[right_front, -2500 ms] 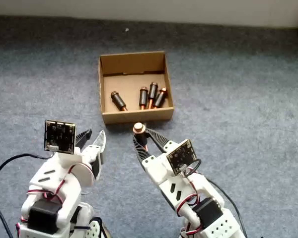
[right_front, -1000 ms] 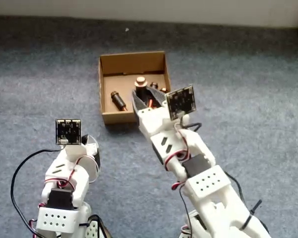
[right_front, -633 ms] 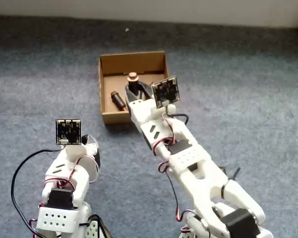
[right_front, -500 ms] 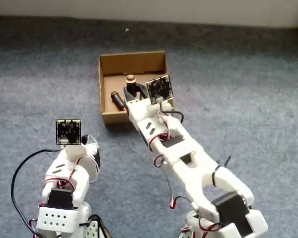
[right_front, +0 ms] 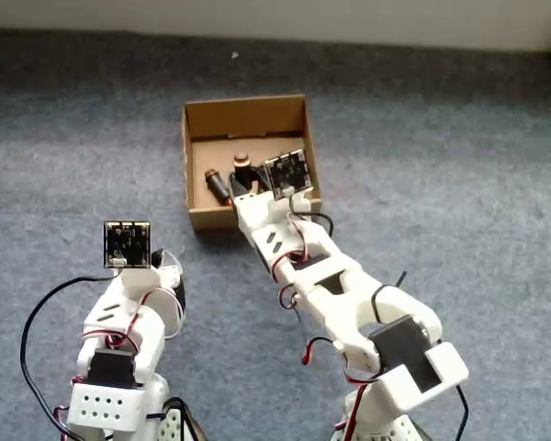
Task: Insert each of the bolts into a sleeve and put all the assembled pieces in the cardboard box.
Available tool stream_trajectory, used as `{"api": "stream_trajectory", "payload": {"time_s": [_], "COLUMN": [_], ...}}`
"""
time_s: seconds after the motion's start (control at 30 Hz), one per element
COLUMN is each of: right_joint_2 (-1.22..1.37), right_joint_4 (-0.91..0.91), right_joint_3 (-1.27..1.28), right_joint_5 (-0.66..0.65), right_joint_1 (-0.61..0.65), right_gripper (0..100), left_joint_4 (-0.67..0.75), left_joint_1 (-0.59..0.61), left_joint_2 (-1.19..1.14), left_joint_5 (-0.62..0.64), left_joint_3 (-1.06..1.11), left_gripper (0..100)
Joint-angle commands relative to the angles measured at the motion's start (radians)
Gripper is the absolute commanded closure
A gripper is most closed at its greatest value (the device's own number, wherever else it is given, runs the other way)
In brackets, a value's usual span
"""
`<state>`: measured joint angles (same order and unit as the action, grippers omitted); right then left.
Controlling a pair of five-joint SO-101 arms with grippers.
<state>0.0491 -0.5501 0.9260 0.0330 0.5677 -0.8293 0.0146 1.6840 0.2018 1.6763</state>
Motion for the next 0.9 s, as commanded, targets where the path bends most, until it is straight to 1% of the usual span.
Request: {"api": "stream_trajectory", "payload": {"time_s": [0.0, 0.1, 0.17, 0.53, 0.63, 0.7, 0.8, 0.87], "right_joint_2": [-0.007, -0.004, -0.004, -0.005, -0.008, -0.010, -0.036, -0.091], "right_joint_4": [-0.016, 0.061, 0.081, 0.082, 0.082, 0.084, 0.084, 0.085], "right_joint_3": [-0.047, -0.047, -0.047, -0.038, -0.038, -0.038, -0.038, -0.021], "right_joint_5": [0.008, 0.009, 0.009, 0.009, 0.009, -0.008, -0.120, -0.155], "right_joint_1": [-0.010, -0.007, -0.008, -0.008, -0.010, -0.008, -0.001, 0.012], "right_gripper": [97.7, 89.4, 85.1, 84.8, 86.7, 90.6, 99.2, 99.0], "left_joint_4": [0.017, 0.017, 0.017, 0.017, 0.017, 0.017, 0.017, 0.017], "left_joint_1": [0.002, 0.002, 0.002, 0.002, 0.002, 0.002, 0.002, 0.002], "left_joint_2": [0.001, -0.001, -0.001, -0.001, -0.001, -0.001, -0.001, -0.001], "left_joint_5": [-0.008, -0.008, -0.008, -0.008, -0.008, -0.008, -0.008, -0.008], "left_joint_3": [0.025, 0.025, 0.025, 0.025, 0.025, 0.025, 0.025, 0.025], "left_gripper": [99, 99, 99, 99, 99, 99, 99, 99]}}
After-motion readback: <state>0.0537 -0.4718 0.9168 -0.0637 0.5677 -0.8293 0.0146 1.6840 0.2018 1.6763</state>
